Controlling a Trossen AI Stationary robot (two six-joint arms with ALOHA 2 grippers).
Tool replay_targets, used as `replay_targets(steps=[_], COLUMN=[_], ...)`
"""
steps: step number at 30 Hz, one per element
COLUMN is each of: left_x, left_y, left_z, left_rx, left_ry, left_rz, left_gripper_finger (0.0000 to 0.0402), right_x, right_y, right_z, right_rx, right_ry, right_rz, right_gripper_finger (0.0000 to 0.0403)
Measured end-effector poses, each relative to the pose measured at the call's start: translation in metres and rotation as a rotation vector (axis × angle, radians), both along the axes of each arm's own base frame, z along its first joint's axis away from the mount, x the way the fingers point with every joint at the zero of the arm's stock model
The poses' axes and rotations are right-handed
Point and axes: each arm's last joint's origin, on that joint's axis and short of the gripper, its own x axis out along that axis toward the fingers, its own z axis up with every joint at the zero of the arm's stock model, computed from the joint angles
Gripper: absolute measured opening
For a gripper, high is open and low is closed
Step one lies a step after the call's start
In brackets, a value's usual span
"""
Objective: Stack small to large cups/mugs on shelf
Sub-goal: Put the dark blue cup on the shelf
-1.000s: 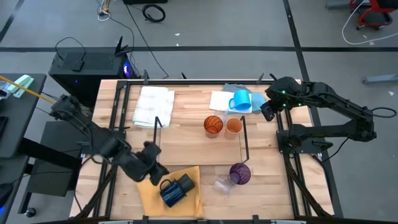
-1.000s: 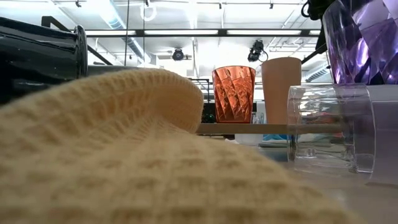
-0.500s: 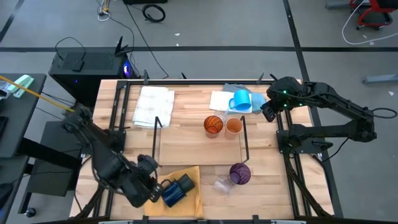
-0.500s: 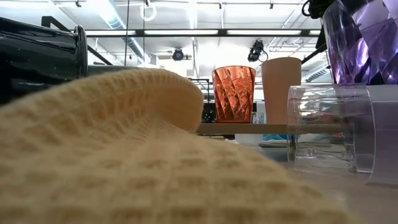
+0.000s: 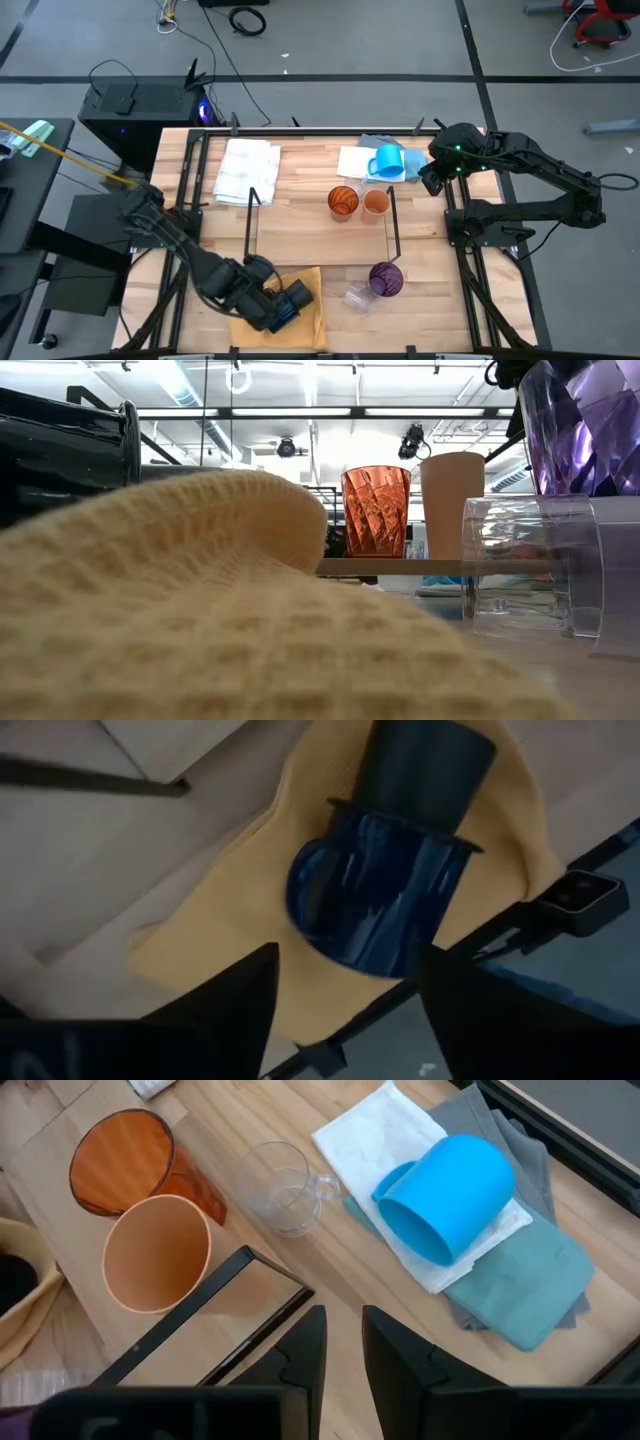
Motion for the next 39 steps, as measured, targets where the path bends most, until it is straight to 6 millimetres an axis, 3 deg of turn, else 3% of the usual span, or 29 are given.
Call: replay_targets(steps=[7,27,39], left_x=[0.003,0.005,0.005], left_y=[0.007,0.007,0.008], left_z=[-0.001,-0.05,-0.062], left_rx=[-0.004,-0.055,-0.058], left_ry=[0.035,0.066,0.068], left_rz=[-0.024,-0.099,-0.109], left_gripper_finger=[0.0271,0.0244,0.0233], right_x=[0.0,0.0,0.0], right_y=[0.0,0.0,0.0], right_z=[0.0,0.0,0.0], right_rx=[0.014,0.01,0.01], right_ry=[-0.005,-0.006,-0.006], right_rz=[0.01,0.017,0.017], right_gripper_finger=[0.0075,0.0075,0.0075])
